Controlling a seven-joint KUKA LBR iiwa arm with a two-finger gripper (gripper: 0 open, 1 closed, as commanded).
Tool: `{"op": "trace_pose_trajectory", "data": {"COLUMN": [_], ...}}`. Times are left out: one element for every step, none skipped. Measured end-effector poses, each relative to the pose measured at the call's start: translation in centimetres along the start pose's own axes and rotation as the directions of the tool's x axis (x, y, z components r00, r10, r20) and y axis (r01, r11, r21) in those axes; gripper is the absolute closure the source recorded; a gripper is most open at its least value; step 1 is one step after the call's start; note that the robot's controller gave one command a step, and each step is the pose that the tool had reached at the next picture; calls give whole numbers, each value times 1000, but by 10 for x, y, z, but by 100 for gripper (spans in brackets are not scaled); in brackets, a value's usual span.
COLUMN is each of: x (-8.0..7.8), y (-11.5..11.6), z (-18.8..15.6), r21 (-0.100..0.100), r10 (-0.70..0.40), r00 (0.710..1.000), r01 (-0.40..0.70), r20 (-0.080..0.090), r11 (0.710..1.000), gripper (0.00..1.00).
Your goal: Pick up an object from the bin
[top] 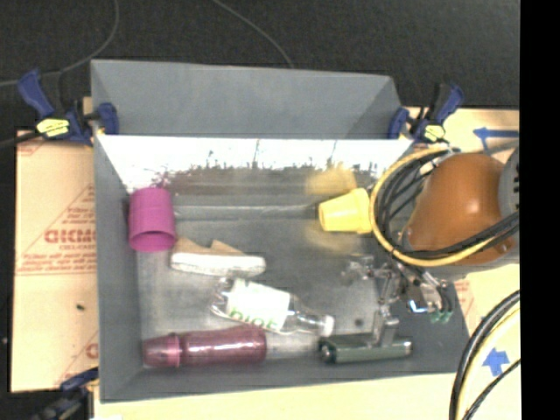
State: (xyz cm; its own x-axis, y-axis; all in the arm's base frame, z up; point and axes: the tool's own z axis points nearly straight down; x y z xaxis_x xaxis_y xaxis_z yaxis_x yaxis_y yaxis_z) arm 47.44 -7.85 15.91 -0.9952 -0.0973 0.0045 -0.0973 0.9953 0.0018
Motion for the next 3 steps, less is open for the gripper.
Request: {"op": "trace_pose_trajectory", "data": {"x": [5, -7, -14], "y": [-33, 95, 60], "z": [-1, 31, 87], "r21": [3, 2, -12], "r10": [123, -92, 113], "r00": [992, 996, 994], "r01": [-123, 92, -112], "r20": [10, 4, 15], "r11": [992, 996, 994], "gripper": [0, 0, 0]}}
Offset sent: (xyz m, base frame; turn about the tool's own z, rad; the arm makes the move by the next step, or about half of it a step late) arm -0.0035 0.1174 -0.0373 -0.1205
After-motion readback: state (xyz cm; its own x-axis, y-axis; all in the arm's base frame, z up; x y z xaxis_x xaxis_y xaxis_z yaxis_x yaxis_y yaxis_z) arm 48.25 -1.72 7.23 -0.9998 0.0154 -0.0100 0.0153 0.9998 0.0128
